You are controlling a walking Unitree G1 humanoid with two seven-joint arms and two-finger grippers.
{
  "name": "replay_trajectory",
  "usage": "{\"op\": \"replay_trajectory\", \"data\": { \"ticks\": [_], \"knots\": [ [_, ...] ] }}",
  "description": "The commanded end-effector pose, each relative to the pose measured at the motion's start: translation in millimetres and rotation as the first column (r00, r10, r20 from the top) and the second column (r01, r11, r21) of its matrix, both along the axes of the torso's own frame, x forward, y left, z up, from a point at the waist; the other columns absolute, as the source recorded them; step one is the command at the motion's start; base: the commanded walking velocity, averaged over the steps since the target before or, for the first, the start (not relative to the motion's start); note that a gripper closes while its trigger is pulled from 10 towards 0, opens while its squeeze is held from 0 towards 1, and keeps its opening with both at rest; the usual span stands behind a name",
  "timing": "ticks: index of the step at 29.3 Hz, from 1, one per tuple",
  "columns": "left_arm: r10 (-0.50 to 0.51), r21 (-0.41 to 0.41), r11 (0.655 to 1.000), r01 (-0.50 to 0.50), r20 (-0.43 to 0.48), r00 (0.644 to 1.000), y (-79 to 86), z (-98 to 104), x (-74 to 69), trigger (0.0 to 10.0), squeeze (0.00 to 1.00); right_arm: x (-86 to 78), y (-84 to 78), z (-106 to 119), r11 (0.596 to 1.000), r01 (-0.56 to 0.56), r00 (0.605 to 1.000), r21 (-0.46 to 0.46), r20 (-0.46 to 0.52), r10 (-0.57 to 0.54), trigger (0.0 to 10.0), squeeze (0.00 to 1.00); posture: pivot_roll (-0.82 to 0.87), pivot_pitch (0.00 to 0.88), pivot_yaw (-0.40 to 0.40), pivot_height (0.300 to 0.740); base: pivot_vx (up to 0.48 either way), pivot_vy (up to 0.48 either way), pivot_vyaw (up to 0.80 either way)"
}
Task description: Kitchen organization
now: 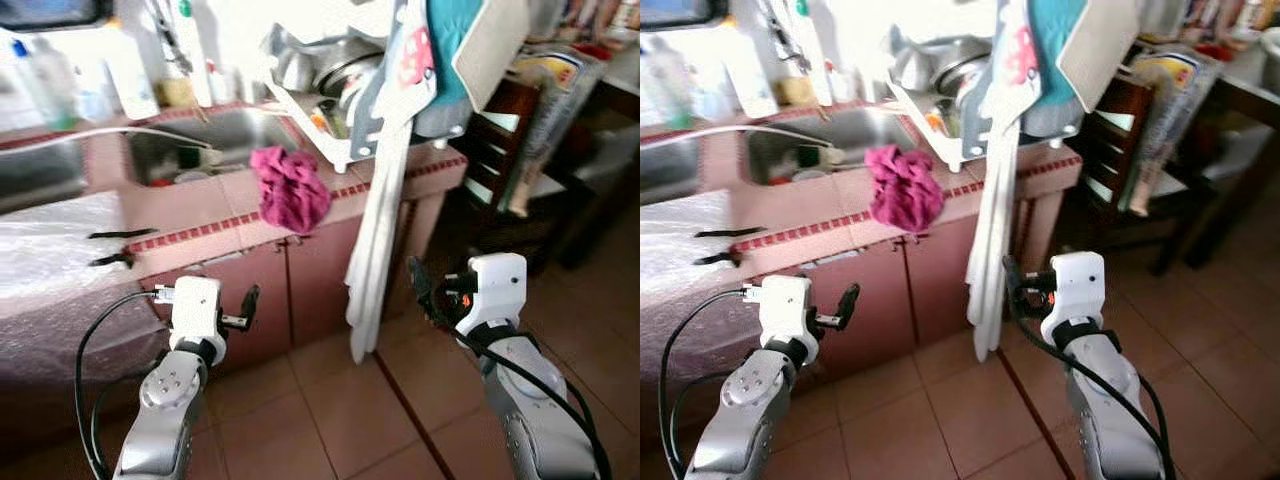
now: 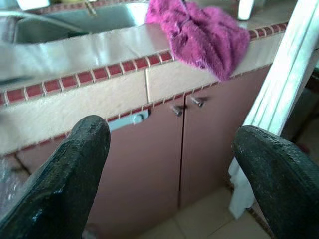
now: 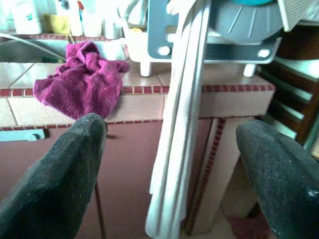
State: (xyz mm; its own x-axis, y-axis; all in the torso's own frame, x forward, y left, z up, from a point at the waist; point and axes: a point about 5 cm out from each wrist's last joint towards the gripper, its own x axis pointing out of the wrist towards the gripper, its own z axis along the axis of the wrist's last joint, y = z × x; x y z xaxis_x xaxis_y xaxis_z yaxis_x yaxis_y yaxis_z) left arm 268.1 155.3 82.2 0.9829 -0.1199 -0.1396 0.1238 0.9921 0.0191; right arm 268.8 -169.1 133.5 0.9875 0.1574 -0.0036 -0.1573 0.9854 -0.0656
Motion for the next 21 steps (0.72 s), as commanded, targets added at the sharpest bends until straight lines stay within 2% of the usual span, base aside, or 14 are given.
{"op": "replay_trajectory", "data": {
  "ticks": [1, 5, 9, 16, 17, 21],
  "knots": [
    [0.039, -0.015, 0.999, -0.039, 0.022, 0.999, 7.3, 5, 1.0, 10.0, 0.00, 1.5, 0.3, 3, 1.000, 0.006, 1.000, 0.005, 0.013, -0.006, 10.0, 0.00, 0.01, 0.000, -0.013, 0.740, 0.000, 0.000, 0.80],
    [0.101, -0.021, 0.995, -0.101, 0.029, 0.994, 11.7, 7, 2.2, 10.0, 0.00, 3.2, 1.5, 4, 1.000, -0.002, 1.000, 0.012, 0.021, 0.002, 10.0, 0.00, 0.01, 0.000, -0.018, 0.740, 0.000, 0.000, 0.71],
    [0.123, 0.023, 0.992, -0.123, -0.017, 0.992, 14.2, 5, 3.3, 10.0, 0.00, 6.8, 2.3, 3, 1.000, -0.007, 1.000, 0.010, 0.022, 0.006, 10.0, 0.00, 0.02, 0.000, -0.021, 0.740, 0.000, 0.000, 0.00],
    [0.137, 0.028, 0.990, -0.137, -0.003, 0.990, 15.8, 9, 6.6, 10.0, 0.00, 8.7, 4.0, 4, 1.000, -0.007, 1.000, 0.022, 0.027, 0.006, 10.0, 0.00, 0.02, 0.000, -0.018, 0.740, 0.000, 0.000, 0.00],
    [0.130, 0.047, 0.990, -0.131, 0.018, 0.991, 14.3, 12, 9.5, 10.0, 0.00, 8.4, 4.7, 3, 0.999, -0.006, 1.000, 0.033, 0.022, 0.005, 10.0, 0.00, 0.02, 0.000, -0.015, 0.740, 0.000, 0.000, 0.00],
    [0.135, 0.047, 0.990, -0.136, 0.021, 0.991, 13.9, 14, 12.1, 10.0, 0.00, 8.1, 4.6, 2, 0.999, -0.002, 1.000, 0.046, 0.018, 0.002, 10.0, 0.00, 0.02, 0.000, -0.015, 0.740, 0.000, 0.381, 0.00]
  ]
}}
